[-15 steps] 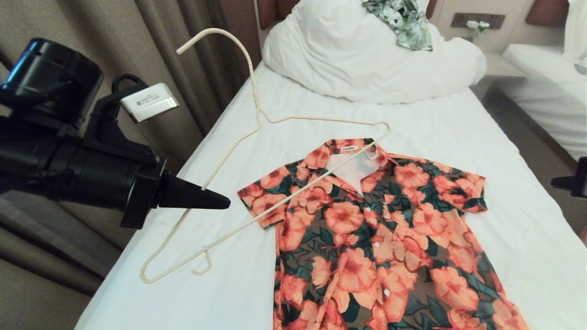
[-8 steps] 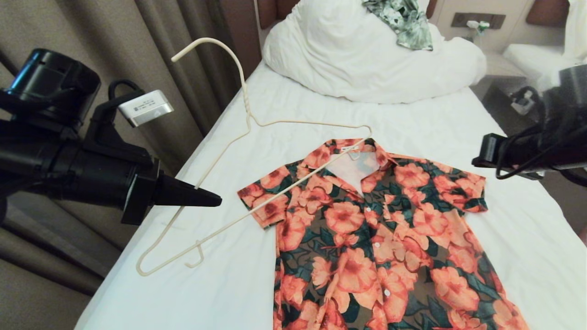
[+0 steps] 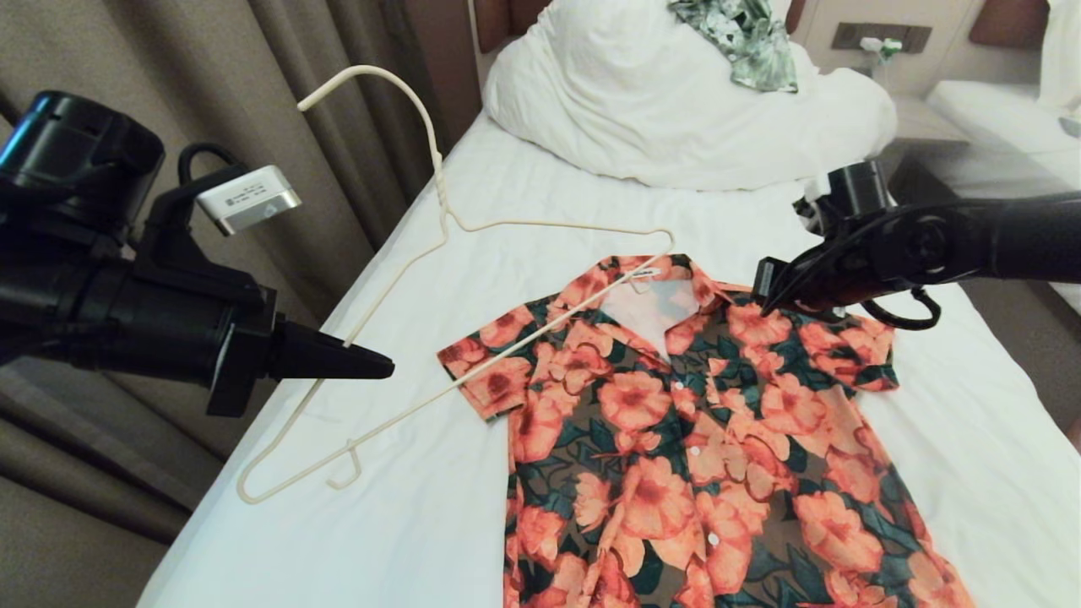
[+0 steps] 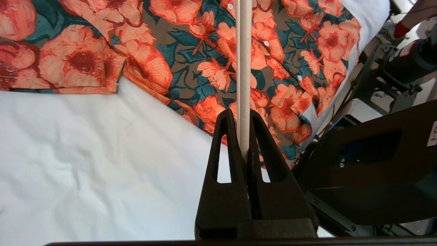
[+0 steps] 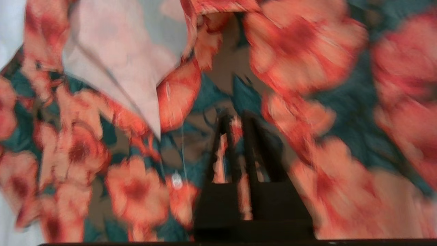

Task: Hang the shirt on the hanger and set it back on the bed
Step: Lift the shirt and hanger

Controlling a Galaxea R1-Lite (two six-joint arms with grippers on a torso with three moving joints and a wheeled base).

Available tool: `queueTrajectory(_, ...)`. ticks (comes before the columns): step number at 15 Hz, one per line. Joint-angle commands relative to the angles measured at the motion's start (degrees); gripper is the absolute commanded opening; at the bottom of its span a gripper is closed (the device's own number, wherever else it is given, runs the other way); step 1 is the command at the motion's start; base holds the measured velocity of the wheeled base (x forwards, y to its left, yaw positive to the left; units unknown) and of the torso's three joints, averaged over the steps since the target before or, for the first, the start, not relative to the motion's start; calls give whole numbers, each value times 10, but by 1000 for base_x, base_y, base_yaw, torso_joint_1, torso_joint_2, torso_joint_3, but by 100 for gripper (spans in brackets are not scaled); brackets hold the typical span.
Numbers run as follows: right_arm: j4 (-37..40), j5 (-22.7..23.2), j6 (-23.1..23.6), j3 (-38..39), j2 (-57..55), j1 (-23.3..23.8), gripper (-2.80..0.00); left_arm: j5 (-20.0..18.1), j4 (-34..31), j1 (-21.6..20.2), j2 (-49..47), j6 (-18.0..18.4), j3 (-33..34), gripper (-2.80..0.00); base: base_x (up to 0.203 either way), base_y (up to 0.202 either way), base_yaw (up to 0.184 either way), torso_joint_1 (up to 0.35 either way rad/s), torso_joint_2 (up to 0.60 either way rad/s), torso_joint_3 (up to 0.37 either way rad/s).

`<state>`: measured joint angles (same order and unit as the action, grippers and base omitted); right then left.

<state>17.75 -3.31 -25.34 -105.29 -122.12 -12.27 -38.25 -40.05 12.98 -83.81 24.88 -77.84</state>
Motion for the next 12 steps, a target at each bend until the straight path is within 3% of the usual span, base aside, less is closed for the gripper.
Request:
queueTrajectory(1, 2, -8, -6, -71, -94, -12, 0, -2, -2, -2, 4, 3, 2, -280, 0, 0, 0, 0, 0, 0)
queueTrajectory(12, -176, -39, 9, -83, -177, -27, 0, -3, -1, -2, 0, 4, 5, -280, 0, 0, 0, 0, 0, 0)
